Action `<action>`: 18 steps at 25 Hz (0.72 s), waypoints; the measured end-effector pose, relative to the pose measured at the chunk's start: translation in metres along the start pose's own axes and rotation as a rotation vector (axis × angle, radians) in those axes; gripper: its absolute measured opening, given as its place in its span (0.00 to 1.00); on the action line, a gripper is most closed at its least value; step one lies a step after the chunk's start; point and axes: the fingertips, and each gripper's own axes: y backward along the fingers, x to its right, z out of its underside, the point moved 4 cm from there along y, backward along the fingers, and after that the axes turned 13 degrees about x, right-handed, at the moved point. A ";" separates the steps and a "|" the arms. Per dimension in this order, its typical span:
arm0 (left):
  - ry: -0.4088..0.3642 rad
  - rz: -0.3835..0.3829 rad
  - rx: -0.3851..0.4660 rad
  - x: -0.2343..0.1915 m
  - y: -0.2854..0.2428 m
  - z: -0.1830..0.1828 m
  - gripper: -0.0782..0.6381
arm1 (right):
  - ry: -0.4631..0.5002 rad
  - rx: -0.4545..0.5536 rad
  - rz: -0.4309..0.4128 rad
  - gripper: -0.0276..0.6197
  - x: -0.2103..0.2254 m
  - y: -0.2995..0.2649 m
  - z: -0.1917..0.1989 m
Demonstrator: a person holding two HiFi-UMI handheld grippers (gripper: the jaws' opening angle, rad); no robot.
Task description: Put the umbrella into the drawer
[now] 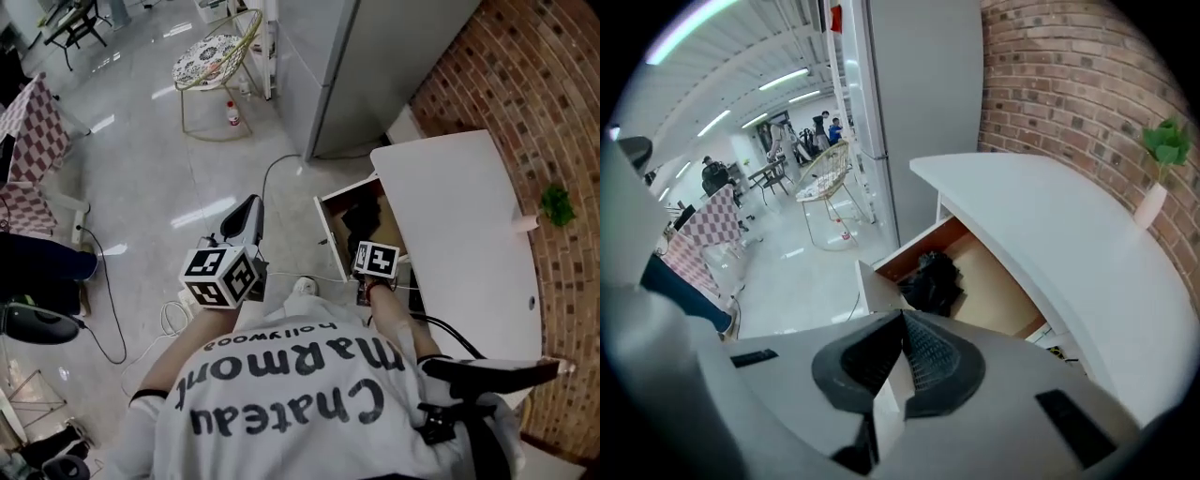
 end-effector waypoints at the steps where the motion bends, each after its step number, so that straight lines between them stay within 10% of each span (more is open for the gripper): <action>1: -0.001 0.003 0.014 0.001 0.000 -0.001 0.13 | -0.001 0.024 -0.007 0.06 -0.001 0.004 -0.006; 18: -0.040 0.071 0.160 0.037 -0.003 -0.062 0.13 | -0.123 0.449 -0.135 0.06 -0.017 0.098 -0.151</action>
